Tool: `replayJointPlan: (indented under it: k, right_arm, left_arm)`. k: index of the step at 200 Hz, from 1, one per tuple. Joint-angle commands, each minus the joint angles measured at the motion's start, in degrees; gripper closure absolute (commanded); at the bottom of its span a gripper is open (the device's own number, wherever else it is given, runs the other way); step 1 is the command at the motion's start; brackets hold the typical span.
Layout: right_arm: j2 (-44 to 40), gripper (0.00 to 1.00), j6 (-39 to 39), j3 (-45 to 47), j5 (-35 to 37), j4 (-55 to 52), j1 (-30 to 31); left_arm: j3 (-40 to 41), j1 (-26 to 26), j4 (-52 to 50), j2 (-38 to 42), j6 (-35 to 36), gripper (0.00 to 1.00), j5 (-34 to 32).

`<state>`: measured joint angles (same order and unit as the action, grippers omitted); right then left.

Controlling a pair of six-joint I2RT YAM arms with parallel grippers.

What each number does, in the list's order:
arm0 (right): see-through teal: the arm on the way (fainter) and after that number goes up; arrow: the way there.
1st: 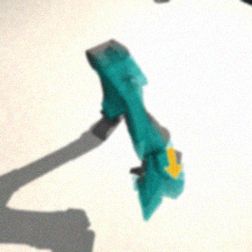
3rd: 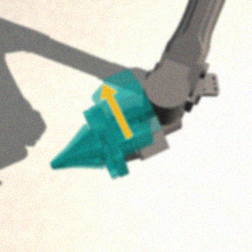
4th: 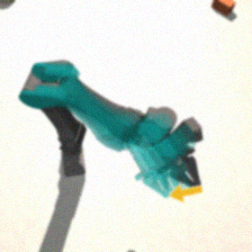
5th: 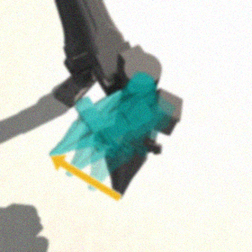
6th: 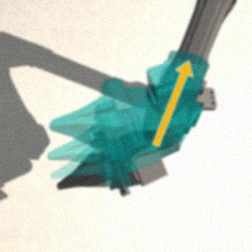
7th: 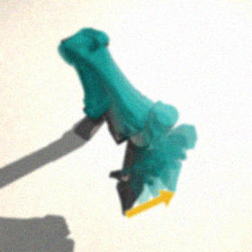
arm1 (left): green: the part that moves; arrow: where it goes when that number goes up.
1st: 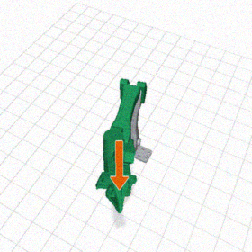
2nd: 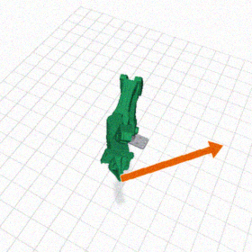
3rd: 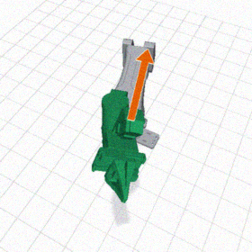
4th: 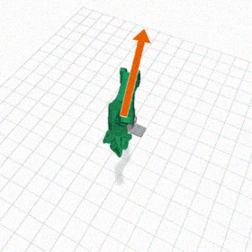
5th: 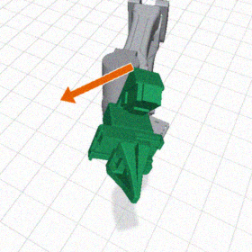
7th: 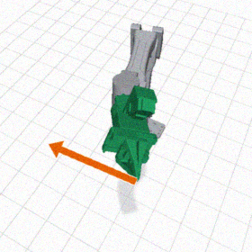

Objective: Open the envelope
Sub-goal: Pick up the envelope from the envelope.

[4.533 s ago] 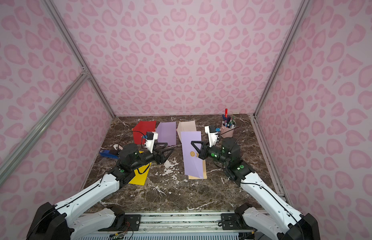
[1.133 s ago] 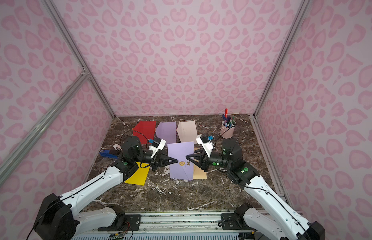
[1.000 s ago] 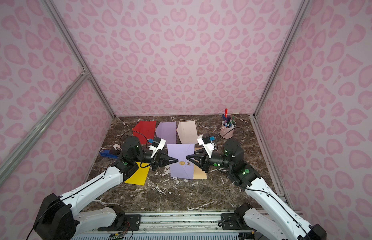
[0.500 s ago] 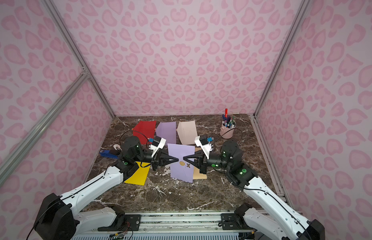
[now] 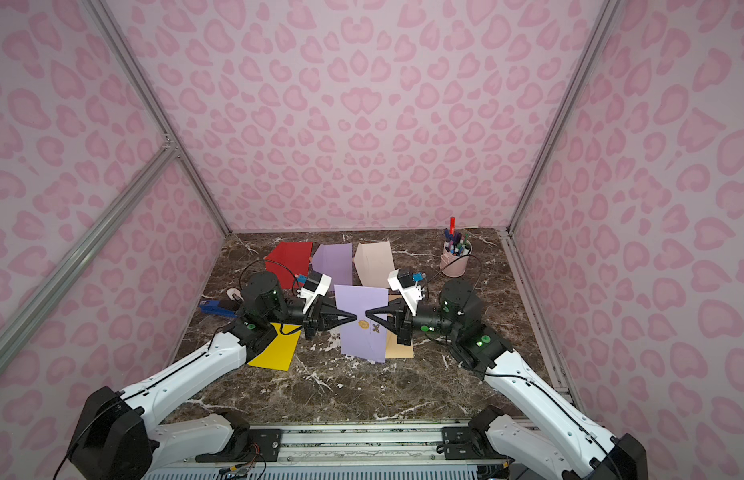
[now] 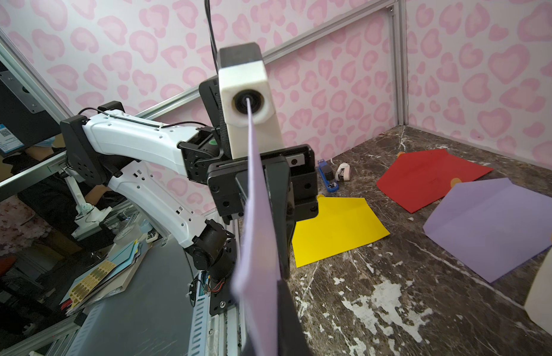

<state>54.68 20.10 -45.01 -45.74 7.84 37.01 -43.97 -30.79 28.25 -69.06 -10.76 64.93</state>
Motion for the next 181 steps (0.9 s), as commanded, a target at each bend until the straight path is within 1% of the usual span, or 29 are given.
replayJointPlan:
  k: [1,55,118,128,138,150,163,181]
  right_arm:
    - [1.1,1.00,-0.2,-0.7,0.1,-0.7,0.3]
    - [2.5,1.00,-0.4,-1.6,0.8,-0.6,0.3]
    - [4.8,1.00,-2.9,-4.2,0.9,-3.4,0.3]
    - [5.1,0.90,-3.3,-4.6,1.3,-3.9,0.2]
    - [5.1,0.73,-3.5,-4.9,2.0,-4.6,0.3]
    - [4.8,0.59,-3.4,-5.0,3.4,-5.1,0.1]
    - [4.1,0.50,-2.7,-4.6,4.8,-5.0,-0.6]
    - [2.5,0.45,-0.4,-2.9,7.3,-3.1,-2.3]
  left_arm:
    - [0.1,-0.2,1.6,0.4,0.1,0.95,-0.4]
    - [0.7,-0.2,1.5,0.5,0.6,0.95,-1.0]
    - [1.3,-0.2,1.3,0.2,0.6,0.95,-1.6]
    - [1.6,-0.2,1.7,0.6,0.0,0.95,-3.2]
    - [1.9,0.1,2.4,1.4,-0.9,0.95,-5.4]
    - [2.4,0.9,3.6,2.3,-2.6,0.95,-8.4]
    - [3.9,2.4,7.8,3.1,-6.2,0.95,-11.0]
    - [6.1,5.2,16.1,3.4,-13.4,0.95,-13.0]
